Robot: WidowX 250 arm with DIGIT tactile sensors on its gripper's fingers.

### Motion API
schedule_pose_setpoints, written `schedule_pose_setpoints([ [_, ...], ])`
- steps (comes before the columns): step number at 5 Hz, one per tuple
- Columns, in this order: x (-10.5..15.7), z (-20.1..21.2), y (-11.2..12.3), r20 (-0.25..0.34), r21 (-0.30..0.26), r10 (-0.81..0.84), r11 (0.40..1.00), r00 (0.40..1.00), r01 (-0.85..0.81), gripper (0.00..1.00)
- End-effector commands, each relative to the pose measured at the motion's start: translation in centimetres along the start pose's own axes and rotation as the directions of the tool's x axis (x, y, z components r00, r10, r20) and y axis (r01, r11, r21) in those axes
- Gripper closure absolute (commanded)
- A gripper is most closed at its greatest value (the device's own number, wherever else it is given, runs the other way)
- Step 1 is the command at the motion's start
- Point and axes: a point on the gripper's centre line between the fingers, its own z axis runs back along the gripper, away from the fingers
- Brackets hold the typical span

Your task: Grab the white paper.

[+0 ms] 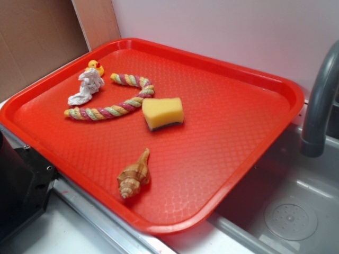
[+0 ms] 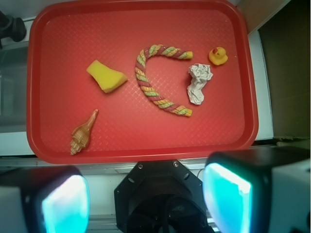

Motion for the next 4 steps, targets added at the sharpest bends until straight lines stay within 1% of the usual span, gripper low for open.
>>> schedule_pose_setpoints([
  [1,1.2,-1.1,2.0,0.062,-0.002,0.213,0.977,0.975,-0.214,0.00],
  [2,1.1,-2.3,4.0,0.083,0.044,0.360,0.930,0.929,-0.364,0.00],
  [3,0.8,-4.0,6.3,0.113,0.034,0.487,0.869,0.866,-0.493,0.00],
  [4,1.5,-5.3,7.6,0.134,0.074,0.562,0.815,0.816,-0.574,0.00],
])
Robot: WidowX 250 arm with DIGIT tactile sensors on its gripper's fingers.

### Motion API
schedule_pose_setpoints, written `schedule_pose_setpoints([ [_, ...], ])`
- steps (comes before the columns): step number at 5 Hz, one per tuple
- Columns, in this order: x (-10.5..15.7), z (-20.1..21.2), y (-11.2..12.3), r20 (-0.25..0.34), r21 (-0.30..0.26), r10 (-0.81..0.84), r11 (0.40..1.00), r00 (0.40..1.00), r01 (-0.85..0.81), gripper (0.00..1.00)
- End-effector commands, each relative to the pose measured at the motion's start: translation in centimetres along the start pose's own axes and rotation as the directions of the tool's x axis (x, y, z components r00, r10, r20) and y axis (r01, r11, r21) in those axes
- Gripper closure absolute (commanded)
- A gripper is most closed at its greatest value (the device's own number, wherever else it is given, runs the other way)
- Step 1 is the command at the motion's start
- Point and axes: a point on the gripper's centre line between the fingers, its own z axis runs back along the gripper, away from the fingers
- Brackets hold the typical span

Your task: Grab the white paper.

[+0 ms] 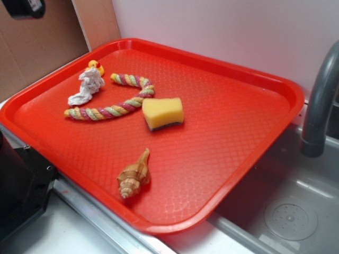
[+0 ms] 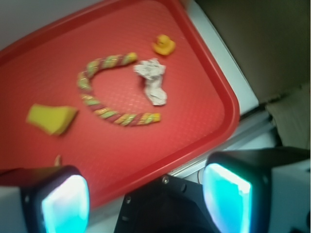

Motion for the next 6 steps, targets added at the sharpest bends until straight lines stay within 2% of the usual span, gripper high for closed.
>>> schedule_pose_setpoints([
  [1,4.0,-4.6,1.3,0.108,0.070,0.239,0.966,0.965,-0.247,0.00],
  [2,5.7,-7.3,1.4,0.145,0.104,0.292,0.946,0.945,-0.308,0.00],
  [4,8.3,-12.9,0.9,0.175,0.101,0.392,0.905,0.903,-0.412,0.00],
  [5,9.6,-16.0,0.4,0.181,0.146,0.390,0.897,0.903,-0.417,0.00],
  [6,9.9,-18.0,0.7,0.146,0.130,0.406,0.896,0.902,-0.424,0.00],
])
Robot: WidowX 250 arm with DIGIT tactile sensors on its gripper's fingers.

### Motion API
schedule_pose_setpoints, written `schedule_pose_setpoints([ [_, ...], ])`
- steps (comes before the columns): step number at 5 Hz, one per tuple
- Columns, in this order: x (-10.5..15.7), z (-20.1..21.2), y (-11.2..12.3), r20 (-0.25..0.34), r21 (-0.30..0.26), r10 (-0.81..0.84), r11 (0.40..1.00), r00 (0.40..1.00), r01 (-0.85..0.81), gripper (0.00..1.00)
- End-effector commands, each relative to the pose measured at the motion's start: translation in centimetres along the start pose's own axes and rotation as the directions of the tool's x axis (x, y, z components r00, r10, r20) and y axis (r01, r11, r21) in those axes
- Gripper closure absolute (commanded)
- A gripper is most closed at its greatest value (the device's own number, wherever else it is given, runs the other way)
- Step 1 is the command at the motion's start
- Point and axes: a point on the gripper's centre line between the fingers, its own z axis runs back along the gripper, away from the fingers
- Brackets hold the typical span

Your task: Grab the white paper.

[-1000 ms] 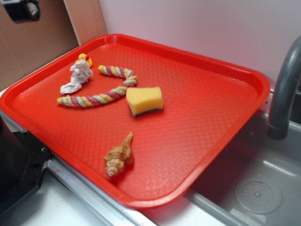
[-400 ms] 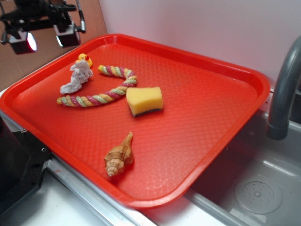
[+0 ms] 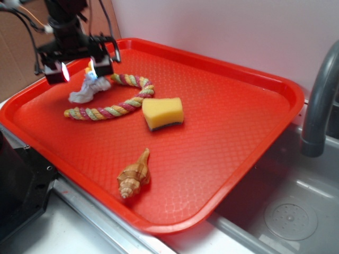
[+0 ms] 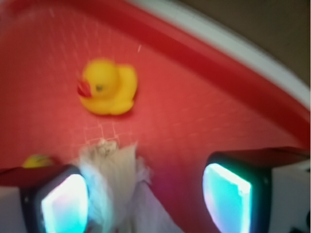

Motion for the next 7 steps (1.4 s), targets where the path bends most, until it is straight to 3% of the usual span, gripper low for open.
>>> schedule_pose_setpoints([
  [1,0.8,-1.3,-0.6,-0.006,-0.076,0.019,0.997,1.000,-0.019,1.00],
  [3,1.2,-0.2,-0.6,-0.026,-0.064,-0.042,0.997,0.999,0.040,1.00],
  [4,1.7,2.2,-0.3,-0.055,-0.046,-0.133,0.990,0.990,0.130,1.00],
  [5,2.5,5.5,0.0,-0.072,-0.074,-0.293,0.955,0.953,0.288,1.00],
  [6,2.1,9.9,-0.4,-0.110,-0.135,-0.463,0.884,0.879,0.449,1.00],
  [7,0.3,13.6,-1.1,-0.109,-0.168,-0.636,0.769,0.764,0.617,1.00],
])
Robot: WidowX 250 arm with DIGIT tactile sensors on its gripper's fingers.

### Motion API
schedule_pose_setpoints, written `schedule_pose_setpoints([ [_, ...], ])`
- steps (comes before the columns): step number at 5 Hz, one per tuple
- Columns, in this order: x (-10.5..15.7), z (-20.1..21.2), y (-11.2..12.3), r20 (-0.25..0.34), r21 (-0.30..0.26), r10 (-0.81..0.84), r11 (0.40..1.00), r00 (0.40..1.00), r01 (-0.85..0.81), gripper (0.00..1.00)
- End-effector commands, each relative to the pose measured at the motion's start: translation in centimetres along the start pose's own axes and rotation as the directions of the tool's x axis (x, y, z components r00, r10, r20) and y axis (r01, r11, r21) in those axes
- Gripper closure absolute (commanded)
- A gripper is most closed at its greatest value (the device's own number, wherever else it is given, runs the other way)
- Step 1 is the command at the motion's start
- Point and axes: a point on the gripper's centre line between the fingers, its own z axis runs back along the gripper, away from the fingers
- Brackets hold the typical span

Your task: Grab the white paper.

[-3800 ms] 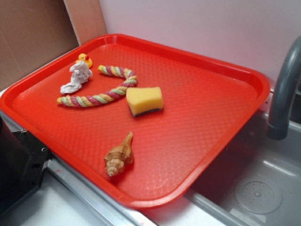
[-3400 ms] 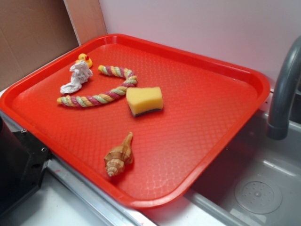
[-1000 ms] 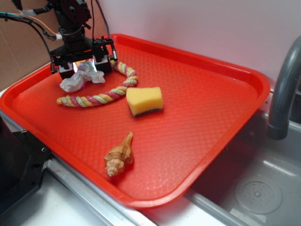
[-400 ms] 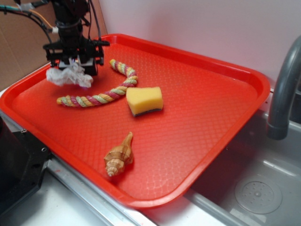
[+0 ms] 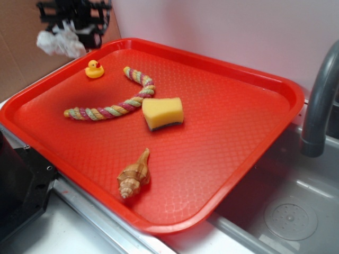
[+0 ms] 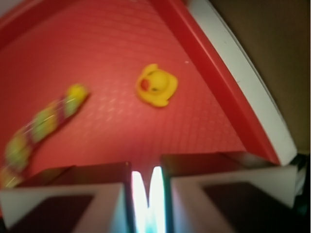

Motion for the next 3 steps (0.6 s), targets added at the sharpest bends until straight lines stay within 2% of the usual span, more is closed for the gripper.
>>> schedule_pose_setpoints([
  [1,-4.2,7.9,-2.9,0.046,-0.058,-0.322,0.944,0.946,0.324,1.00],
  [2,-7.1,9.2,-3.6,0.061,-0.118,-0.381,0.915,0.923,0.385,1.00],
  [3,-9.6,9.4,-3.7,0.061,-0.110,-0.396,0.910,0.916,0.400,1.00],
])
